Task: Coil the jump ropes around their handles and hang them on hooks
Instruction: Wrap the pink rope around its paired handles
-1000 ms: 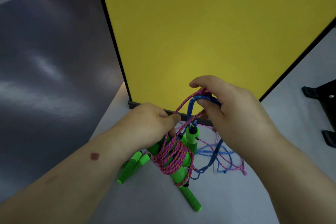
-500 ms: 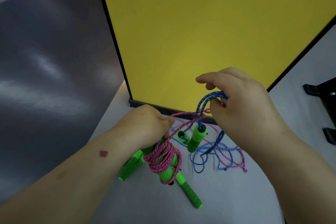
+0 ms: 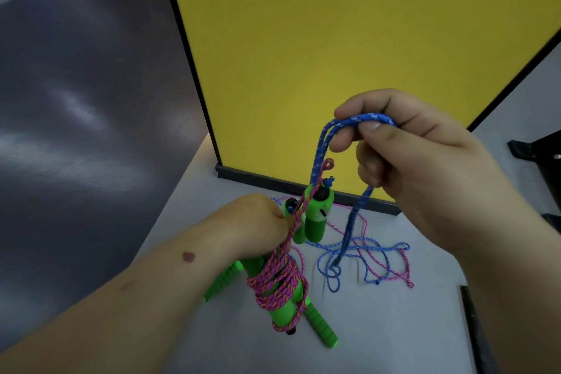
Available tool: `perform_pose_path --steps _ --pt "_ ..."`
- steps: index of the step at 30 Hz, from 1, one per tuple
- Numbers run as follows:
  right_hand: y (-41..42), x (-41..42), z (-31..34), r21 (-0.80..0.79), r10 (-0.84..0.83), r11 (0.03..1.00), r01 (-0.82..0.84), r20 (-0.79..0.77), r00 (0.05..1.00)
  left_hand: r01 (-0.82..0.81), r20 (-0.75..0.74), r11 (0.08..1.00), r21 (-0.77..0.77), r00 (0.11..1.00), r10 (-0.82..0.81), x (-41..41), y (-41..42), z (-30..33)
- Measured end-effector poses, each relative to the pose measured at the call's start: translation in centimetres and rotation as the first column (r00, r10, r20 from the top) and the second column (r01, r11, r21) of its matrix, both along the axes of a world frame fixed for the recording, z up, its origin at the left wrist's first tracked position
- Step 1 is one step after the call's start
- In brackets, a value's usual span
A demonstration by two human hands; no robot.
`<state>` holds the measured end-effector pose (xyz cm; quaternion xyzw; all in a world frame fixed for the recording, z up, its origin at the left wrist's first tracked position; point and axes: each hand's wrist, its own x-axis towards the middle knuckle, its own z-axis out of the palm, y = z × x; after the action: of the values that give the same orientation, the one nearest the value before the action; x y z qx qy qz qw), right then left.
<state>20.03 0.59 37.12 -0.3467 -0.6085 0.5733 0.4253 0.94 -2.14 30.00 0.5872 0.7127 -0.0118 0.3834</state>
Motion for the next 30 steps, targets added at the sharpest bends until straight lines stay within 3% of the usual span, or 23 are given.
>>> perform_pose_path --steps 6,11,15,20,25,30 --pt "-0.2 0.0 0.2 -0.081 0.051 0.994 -0.070 -0.219 0.974 -0.064 0.031 0.991 -0.116 0.997 0.068 -0.6 0.5 -0.1" --pt "0.0 0.3 0.9 -0.203 -0.097 0.979 0.024 -0.359 0.928 -0.171 0.085 0.985 0.036 0.982 0.168 -1.5 0.5 -0.6" --pt "-0.4 0.1 1.1 -0.254 -0.033 0.962 -0.099 -0.467 0.884 -0.190 0.145 0.978 0.081 0.973 0.177 -1.6 0.5 -1.6" --pt "-0.6 -0.3 0.1 -0.341 -0.028 0.900 -0.273 -0.669 0.743 -0.109 0.278 0.986 0.125 0.958 0.070 -1.1 0.6 -2.3" --pt "-0.3 -0.4 -0.7 -0.470 -0.253 0.839 -0.275 -0.783 0.568 -0.085 0.503 0.996 0.007 0.861 0.070 -1.0 0.6 -2.7" --pt "-0.1 -0.8 -1.6 -0.534 -0.382 0.778 -0.331 -0.820 0.426 0.021 0.540 1.000 -0.007 0.841 -0.014 -0.5 0.1 -3.0"
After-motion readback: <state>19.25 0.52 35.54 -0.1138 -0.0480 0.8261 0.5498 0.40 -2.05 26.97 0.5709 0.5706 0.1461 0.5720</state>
